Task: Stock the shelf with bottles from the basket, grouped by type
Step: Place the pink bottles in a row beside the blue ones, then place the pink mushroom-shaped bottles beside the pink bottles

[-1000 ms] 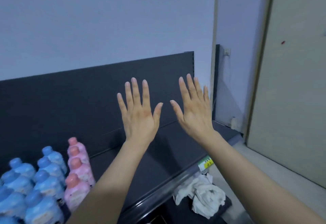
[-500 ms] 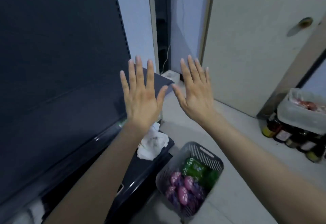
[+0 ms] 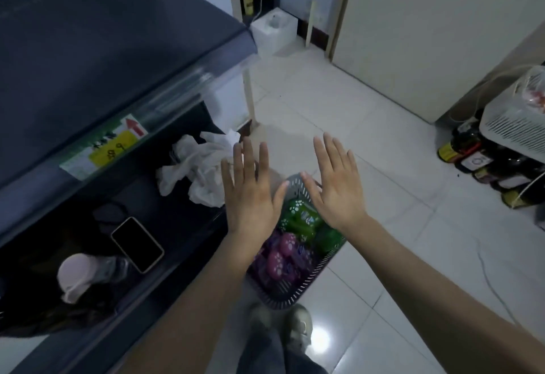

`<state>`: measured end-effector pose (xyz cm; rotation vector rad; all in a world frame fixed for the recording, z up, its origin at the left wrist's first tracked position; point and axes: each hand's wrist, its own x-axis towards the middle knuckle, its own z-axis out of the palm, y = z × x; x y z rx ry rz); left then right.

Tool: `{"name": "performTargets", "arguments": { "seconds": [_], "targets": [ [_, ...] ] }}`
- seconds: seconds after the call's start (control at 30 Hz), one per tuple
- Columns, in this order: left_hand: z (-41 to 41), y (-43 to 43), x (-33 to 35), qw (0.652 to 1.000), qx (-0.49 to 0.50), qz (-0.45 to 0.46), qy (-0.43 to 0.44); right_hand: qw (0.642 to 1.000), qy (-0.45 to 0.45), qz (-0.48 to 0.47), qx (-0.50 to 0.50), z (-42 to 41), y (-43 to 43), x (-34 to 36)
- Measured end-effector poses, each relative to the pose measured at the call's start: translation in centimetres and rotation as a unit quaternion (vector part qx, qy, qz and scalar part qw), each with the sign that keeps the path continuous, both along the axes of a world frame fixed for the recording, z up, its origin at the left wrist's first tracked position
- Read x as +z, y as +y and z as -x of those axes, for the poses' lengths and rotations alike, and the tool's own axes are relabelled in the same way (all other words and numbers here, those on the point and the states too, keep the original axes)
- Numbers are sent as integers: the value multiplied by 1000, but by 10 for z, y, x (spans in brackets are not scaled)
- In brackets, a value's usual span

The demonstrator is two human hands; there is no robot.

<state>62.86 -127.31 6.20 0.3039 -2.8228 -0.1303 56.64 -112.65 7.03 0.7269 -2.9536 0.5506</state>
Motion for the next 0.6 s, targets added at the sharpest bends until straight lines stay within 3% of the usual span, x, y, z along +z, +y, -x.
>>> {"name": "performTargets", "arguments": {
  "seconds": [0.2, 0.4, 0.5, 0.6],
  "targets": [
    [0, 14, -111, 991, -1, -50, -126, 993, -105, -53, 3, 3, -2, -107],
    [-25, 35, -224, 962, 51, -115, -243, 965, -240, -107, -25, -5, 1, -210],
    [-50, 51, -270, 914, 122, -207, -327, 931, -327, -158, -34, -12, 6, -254],
    [-64, 62, -305, 857, 240, -308, -335, 890, -403, -212, -23, -14, 10, -294]
  ]
}}
